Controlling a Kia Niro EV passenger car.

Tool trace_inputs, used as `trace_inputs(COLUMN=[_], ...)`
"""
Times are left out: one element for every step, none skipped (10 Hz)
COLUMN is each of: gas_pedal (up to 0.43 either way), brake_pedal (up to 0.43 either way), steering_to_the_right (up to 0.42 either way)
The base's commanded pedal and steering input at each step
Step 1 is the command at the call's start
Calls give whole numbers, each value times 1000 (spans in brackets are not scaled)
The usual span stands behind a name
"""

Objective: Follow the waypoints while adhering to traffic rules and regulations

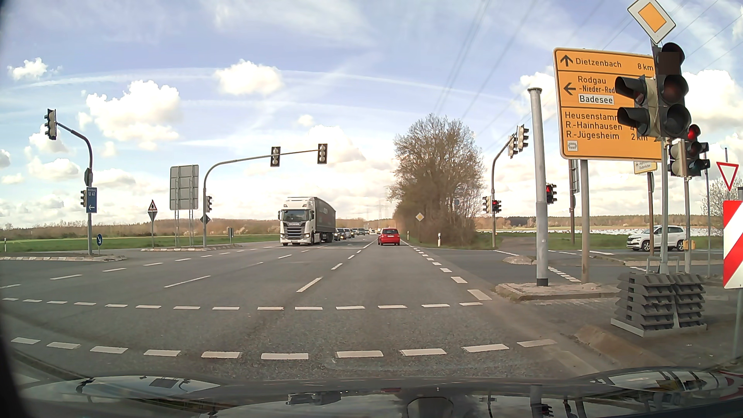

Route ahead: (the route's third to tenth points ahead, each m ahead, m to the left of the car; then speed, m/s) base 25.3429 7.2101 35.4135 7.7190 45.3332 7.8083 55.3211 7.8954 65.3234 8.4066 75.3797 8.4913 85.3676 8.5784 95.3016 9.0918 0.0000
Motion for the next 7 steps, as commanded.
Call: trace_inputs(gas_pedal=[0,0,0,0,0,0,0], brake_pedal=[311,305,311,305,311,305,311], steering_to_the_right=[-4,-4,-4,-4,-4,-4,-4])
